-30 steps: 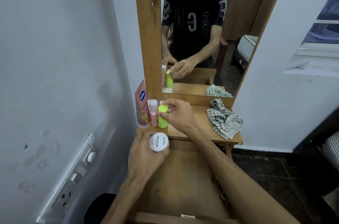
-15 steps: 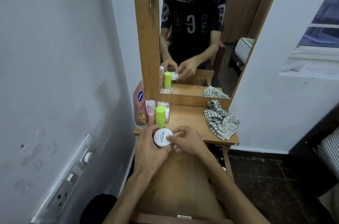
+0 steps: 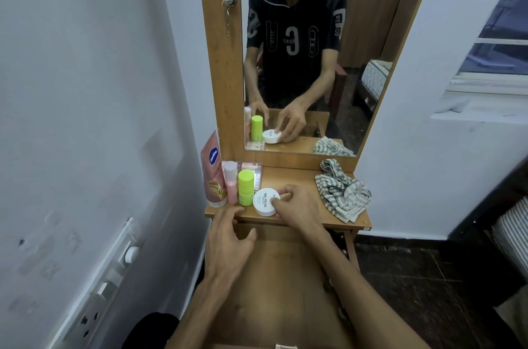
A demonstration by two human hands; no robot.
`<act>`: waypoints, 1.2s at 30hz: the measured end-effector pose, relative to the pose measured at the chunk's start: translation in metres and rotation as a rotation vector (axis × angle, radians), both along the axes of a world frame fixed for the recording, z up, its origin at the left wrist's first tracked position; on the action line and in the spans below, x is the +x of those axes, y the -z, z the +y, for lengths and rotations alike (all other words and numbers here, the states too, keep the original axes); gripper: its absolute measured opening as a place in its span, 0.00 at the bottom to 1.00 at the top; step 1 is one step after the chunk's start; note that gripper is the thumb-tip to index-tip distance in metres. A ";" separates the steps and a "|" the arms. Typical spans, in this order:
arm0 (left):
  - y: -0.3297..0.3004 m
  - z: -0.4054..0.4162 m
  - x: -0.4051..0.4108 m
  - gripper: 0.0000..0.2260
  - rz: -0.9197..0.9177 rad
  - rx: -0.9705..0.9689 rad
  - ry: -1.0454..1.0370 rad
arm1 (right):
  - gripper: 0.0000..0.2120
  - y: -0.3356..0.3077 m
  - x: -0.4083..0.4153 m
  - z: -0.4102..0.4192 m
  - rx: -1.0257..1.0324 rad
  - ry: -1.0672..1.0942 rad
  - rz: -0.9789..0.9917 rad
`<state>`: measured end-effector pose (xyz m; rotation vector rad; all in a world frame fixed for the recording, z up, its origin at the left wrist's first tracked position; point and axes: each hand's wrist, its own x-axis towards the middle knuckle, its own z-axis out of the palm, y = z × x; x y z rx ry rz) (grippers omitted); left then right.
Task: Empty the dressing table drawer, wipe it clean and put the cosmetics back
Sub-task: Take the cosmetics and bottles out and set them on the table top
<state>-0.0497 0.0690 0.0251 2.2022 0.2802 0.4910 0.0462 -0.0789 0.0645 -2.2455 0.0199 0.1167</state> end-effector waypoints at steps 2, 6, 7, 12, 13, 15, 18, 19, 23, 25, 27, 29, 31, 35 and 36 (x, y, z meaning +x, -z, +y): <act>0.001 0.000 0.000 0.23 0.004 0.010 0.005 | 0.13 0.002 -0.001 0.000 0.016 0.010 -0.015; 0.003 -0.005 -0.006 0.21 -0.012 0.006 -0.001 | 0.13 0.006 -0.004 -0.008 0.023 0.023 -0.064; 0.003 -0.006 -0.008 0.21 -0.011 0.005 -0.004 | 0.15 0.007 -0.004 -0.010 0.021 0.027 -0.080; 0.006 -0.012 -0.012 0.19 -0.009 -0.003 -0.016 | 0.32 0.003 -0.011 -0.016 -0.134 -0.092 -0.248; 0.007 -0.014 -0.013 0.19 -0.006 -0.004 -0.014 | 0.35 0.002 -0.012 -0.013 -0.161 -0.136 -0.282; 0.009 -0.018 -0.016 0.17 0.001 -0.003 -0.005 | 0.36 0.000 -0.013 -0.006 -0.193 -0.208 -0.297; 0.010 -0.019 -0.020 0.17 0.029 0.005 -0.004 | 0.27 -0.002 -0.007 0.001 -0.240 -0.207 -0.310; 0.010 -0.018 -0.021 0.17 0.036 0.011 -0.005 | 0.25 -0.002 -0.005 0.000 -0.247 -0.178 -0.313; 0.006 -0.010 -0.014 0.16 0.022 0.042 0.009 | 0.26 -0.006 0.010 -0.007 -0.299 -0.115 -0.314; 0.003 -0.008 -0.006 0.15 0.003 0.057 0.028 | 0.24 -0.011 0.019 -0.007 -0.288 -0.117 -0.325; 0.000 -0.007 0.003 0.14 -0.013 0.081 0.066 | 0.22 -0.014 0.029 -0.004 -0.268 -0.124 -0.312; -0.003 -0.007 0.011 0.13 -0.012 0.102 0.095 | 0.20 -0.013 0.040 0.002 -0.245 -0.115 -0.296; -0.004 -0.008 0.016 0.11 -0.008 0.128 0.109 | 0.18 -0.011 0.049 0.009 -0.217 -0.103 -0.314; 0.009 -0.018 0.003 0.09 0.017 0.147 0.126 | 0.17 0.002 0.045 -0.004 -0.173 -0.135 -0.311; 0.015 -0.025 -0.005 0.09 0.025 0.145 0.126 | 0.17 0.008 0.038 -0.015 -0.147 -0.136 -0.318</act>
